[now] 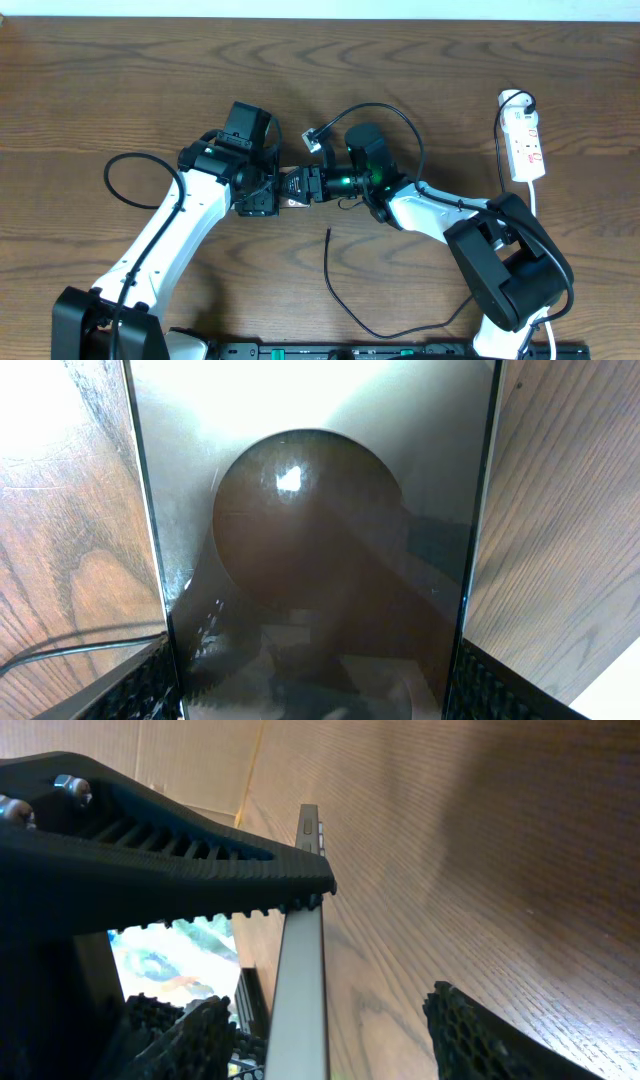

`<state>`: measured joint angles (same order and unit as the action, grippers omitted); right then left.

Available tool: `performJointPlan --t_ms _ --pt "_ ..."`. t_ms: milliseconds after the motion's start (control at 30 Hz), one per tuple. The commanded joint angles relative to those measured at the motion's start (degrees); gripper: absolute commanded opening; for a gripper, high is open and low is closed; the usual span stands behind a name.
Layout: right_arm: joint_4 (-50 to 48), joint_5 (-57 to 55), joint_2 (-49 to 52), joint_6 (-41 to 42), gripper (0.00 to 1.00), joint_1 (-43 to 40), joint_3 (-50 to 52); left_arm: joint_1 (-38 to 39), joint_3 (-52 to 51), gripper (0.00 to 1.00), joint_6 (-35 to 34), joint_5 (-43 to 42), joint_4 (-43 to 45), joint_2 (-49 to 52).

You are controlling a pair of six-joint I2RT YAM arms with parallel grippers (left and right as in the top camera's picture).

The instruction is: Plug charger to phone and switch on socket

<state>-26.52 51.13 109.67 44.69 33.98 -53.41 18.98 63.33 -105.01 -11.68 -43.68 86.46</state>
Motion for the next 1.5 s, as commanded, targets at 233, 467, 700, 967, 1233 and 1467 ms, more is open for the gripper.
performJointPlan --t_ms 233,467,700,967,1233,1467 --pt "-0.07 -0.33 0.11 1.07 0.41 0.63 -0.59 0.13 0.66 0.07 -0.28 -0.07 -0.15 -0.59" --pt "-0.09 -0.44 0.11 2.69 0.38 0.63 -0.59 0.13 0.66 0.07 -0.28 -0.09 -0.15 -0.59" --pt "-0.09 -1.03 0.11 4.61 0.36 0.92 -0.59 0.13 0.66 0.07 -0.28 -0.09 -0.15 -0.59" --pt "-0.11 -3.30 0.11 6.75 0.37 2.51 -0.59 0.13 0.66 0.07 -0.28 -0.09 -0.15 -0.59" --pt "-0.11 -3.91 0.11 6.75 0.29 2.78 -0.59 0.13 0.66 0.07 -0.28 -0.09 -0.15 -0.59" --pt "-0.11 -3.91 0.11 6.75 0.13 2.78 -0.59 0.13 0.66 0.07 -0.28 -0.09 -0.15 -0.59"
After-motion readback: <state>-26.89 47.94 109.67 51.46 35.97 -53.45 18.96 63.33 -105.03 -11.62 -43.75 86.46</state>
